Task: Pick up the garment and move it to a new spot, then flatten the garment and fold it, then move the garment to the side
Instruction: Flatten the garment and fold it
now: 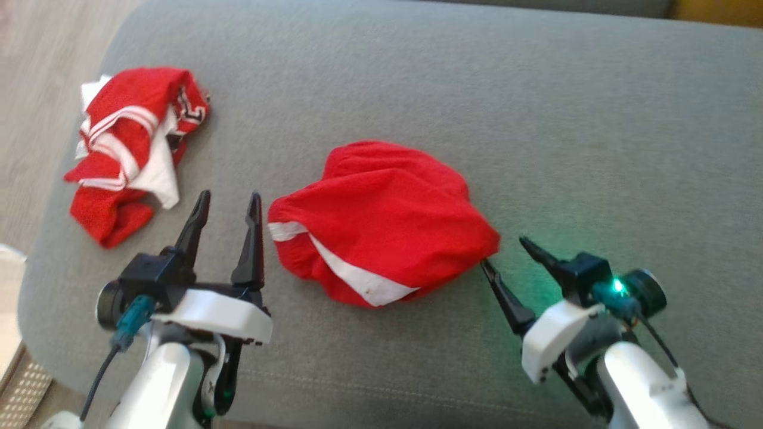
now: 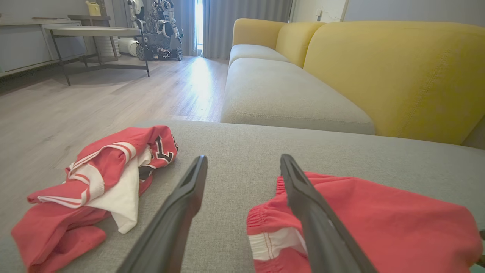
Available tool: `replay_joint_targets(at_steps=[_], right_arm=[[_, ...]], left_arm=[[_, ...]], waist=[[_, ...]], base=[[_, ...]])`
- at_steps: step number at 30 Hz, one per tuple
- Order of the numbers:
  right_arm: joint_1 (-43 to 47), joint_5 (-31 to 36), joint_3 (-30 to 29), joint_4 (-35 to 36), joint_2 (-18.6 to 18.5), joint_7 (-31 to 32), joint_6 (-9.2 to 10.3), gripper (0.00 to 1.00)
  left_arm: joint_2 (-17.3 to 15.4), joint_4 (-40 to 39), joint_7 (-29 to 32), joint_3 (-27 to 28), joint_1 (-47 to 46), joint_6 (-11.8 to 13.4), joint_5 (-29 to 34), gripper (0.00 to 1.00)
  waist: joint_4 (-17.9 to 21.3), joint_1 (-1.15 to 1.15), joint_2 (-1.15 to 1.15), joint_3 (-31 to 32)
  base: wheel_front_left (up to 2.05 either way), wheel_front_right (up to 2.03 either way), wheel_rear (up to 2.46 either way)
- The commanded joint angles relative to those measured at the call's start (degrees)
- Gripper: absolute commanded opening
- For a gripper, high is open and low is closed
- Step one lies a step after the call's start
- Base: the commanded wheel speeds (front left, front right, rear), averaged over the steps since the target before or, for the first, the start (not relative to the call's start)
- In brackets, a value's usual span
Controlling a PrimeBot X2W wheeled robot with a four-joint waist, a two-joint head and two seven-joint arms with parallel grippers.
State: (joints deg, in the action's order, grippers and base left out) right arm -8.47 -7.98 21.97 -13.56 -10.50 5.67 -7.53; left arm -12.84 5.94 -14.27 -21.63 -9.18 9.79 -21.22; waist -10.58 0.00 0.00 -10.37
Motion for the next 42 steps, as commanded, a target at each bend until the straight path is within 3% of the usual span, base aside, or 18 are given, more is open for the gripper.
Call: replay_joint_targets(at_steps=[1,2,3,4,5,13,19,26,33,37,42], right_arm=[[-2.65,-0.18,1.40,1.10,-0.67,-1.00,0.04,1.00],[-3.51,-0.34,1.76,0.23,-0.89,-1.31,0.04,1.00],[-4.26,-0.59,1.99,-0.45,-1.03,-1.57,0.04,0.78],[-4.88,-0.91,2.26,-0.94,-1.17,-1.80,0.04,0.27],[-5.34,-1.27,2.66,-1.25,-1.39,-1.97,0.04,0.00],[-5.41,-4.21,2.77,2.24,-2.65,-2.21,0.04,0.00],[0.65,-4.87,-3.37,13.09,-3.68,0.72,0.04,0.00],[7.20,-3.25,-11.58,25.51,-2.24,7.00,0.04,0.00],[5.94,-2.43,-16.37,31.94,-1.55,12.01,0.04,0.00],[2.56,-2.58,-17.13,31.16,-2.17,13.07,0.04,0.00],[-5.94,-3.88,-17.69,25.23,-4.53,13.70,0.04,0.00]], left_arm=[[-0.53,-1.31,-0.66,2.05,-3.47,-0.41,0.61,1.00],[-0.31,-1.10,-0.68,2.10,-3.67,-0.61,0.70,1.00],[-0.09,-0.96,-0.69,2.22,-3.85,-0.76,0.83,1.00],[0.13,-0.94,-0.70,2.41,-3.97,-0.89,1.00,1.00],[0.34,-0.97,-0.71,2.62,-4.02,-1.00,1.17,1.00],[1.62,-1.11,-0.72,4.73,-3.57,-2.25,2.66,1.00],[2.09,-1.58,-0.73,6.24,-2.88,-3.11,3.92,1.00],[2.52,-1.91,-0.73,7.00,-3.12,-3.91,4.98,1.00],[3.66,-2.09,-0.73,6.77,-5.15,-5.19,5.99,1.00],[4.56,-1.79,-0.73,6.44,-6.28,-5.99,6.29,1.00],[6.22,-1.25,-0.73,5.86,-8.32,-7.24,6.94,1.00]], waist=[[-1.41,0.00,0.00,-1.32],[-1.62,0.00,0.00,-1.54],[-1.72,0.00,0.00,-1.71],[-1.73,0.00,0.00,-1.84],[-1.68,0.00,0.00,-1.95],[1.48,0.00,0.00,-1.61],[5.82,0.00,0.00,-1.23],[8.39,0.00,0.00,-2.10],[6.99,0.00,0.00,-4.99],[5.10,0.00,0.00,-6.58],[1.12,0.00,0.00,-9.43]], base=[[0.00,0.00,0.00],[0.00,0.00,0.00],[0.00,0.00,0.00],[0.00,0.00,0.00],[0.00,0.00,0.00],[0.00,0.00,0.00],[0.00,0.00,0.00],[0.00,0.00,0.00],[0.00,0.00,0.00],[0.00,0.00,0.00],[0.00,0.00,0.00]])
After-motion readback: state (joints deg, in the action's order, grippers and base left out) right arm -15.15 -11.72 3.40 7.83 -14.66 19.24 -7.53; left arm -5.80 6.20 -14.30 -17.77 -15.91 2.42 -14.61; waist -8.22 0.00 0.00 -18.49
